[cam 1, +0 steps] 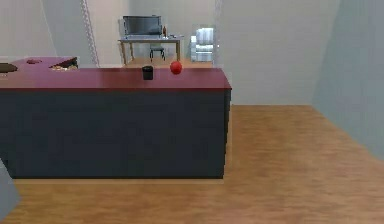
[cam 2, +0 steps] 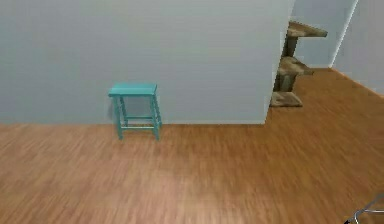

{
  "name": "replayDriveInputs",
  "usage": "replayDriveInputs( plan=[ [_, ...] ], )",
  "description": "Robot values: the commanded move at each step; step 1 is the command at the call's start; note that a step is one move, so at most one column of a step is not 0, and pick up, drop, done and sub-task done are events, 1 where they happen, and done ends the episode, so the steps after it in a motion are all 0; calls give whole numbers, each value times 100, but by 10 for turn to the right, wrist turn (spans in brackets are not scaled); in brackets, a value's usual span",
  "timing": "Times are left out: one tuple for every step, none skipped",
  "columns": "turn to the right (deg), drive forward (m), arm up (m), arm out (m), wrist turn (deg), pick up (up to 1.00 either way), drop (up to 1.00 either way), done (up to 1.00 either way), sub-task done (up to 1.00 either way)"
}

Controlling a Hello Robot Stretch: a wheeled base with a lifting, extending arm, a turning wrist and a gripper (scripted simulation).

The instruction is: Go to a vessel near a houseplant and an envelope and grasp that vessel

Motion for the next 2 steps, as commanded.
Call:
replayDriveInputs(
  plan=[
    [0,5,0,0,0,0,0,0,0],
    [450,0,0,0,0,0,0,0,0]
  ],
)
